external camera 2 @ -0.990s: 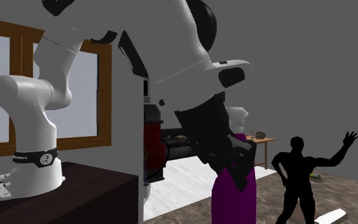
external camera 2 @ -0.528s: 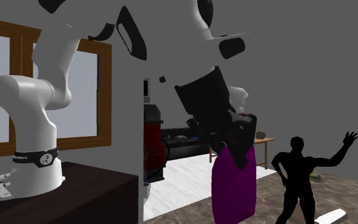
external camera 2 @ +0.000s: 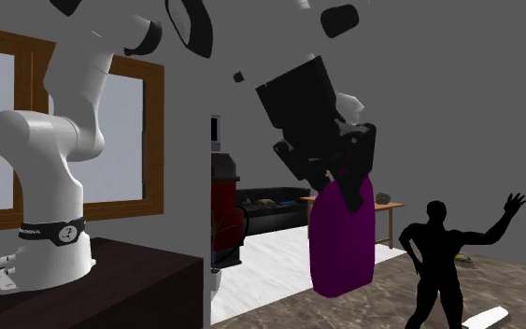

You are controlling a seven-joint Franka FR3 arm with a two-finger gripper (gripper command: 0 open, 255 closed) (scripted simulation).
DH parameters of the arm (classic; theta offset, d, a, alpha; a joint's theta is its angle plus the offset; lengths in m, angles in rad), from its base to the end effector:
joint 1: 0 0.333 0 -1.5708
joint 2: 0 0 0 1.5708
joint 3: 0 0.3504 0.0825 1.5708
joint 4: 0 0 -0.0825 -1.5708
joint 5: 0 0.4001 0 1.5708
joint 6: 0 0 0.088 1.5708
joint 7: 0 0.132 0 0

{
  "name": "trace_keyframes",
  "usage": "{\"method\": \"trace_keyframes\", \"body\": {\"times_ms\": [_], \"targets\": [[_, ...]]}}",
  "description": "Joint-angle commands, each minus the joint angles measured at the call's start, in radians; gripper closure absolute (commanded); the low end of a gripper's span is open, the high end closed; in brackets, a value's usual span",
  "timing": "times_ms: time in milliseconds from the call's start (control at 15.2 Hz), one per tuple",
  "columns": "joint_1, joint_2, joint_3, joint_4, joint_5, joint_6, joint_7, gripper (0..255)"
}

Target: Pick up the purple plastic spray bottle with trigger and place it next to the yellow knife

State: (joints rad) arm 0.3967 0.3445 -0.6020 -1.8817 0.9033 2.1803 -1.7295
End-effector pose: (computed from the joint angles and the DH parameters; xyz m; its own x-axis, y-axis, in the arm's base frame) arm 0.6564 -0.0641 0.3661 0.4343 0.7322 0.5247 0.8592 -0.5117 0.0029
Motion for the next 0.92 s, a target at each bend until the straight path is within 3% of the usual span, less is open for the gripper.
{"method": "trace_keyframes", "body": {"times_ms": [0, 858], "targets": [[0.004, -0.011, -0.005, 0.011, -0.017, -0.013, 0.020, 255], [0.024, -0.088, -0.037, 0.077, -0.118, -0.103, 0.133, 255]]}}
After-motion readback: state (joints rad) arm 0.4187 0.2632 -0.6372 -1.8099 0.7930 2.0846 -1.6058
